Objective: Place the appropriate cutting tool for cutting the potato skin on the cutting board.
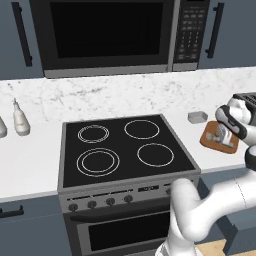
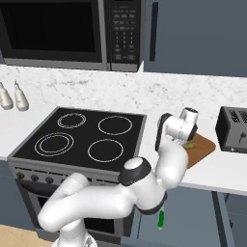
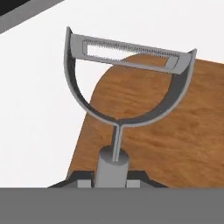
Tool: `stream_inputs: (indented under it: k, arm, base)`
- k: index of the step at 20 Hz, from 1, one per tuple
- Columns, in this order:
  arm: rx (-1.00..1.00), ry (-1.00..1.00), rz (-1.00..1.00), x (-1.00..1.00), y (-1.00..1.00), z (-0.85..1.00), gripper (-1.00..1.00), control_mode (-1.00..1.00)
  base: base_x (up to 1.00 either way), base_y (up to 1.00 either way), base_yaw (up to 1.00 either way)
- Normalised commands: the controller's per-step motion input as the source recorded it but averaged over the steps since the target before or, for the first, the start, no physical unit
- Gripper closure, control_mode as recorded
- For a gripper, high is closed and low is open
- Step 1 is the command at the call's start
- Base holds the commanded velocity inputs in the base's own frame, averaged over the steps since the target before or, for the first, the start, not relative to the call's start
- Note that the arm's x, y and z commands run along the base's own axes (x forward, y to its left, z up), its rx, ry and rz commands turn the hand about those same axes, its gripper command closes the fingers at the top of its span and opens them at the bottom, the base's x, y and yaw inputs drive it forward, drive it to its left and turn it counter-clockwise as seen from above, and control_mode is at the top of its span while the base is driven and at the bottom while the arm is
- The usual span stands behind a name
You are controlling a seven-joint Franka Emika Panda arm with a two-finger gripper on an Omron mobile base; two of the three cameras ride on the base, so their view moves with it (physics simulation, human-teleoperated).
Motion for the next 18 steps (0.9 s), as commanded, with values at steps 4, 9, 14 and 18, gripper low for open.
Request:
stream_inputs:
  k: [4, 9, 14, 18]
  arm:
    - [0.0, 0.0, 0.0, 0.1, -0.41, -0.3, 1.0, -1.0]
    - [0.0, 0.0, 0.0, 0.0, -0.06, -0.48, 1.0, -1.0]
    - [0.0, 0.01, 0.0, -0.14, 0.03, -0.5, -1.0, -1.0]
    - [0.0, 0.0, 0.0, -0.23, 0.0, -0.02, -1.0, -1.0]
  base:
    - [0.0, 0.0, 0.0]
    - [0.0, 0.0, 0.0]
    - [0.0, 0.0, 0.0]
    - [0.0, 0.0, 0.0]
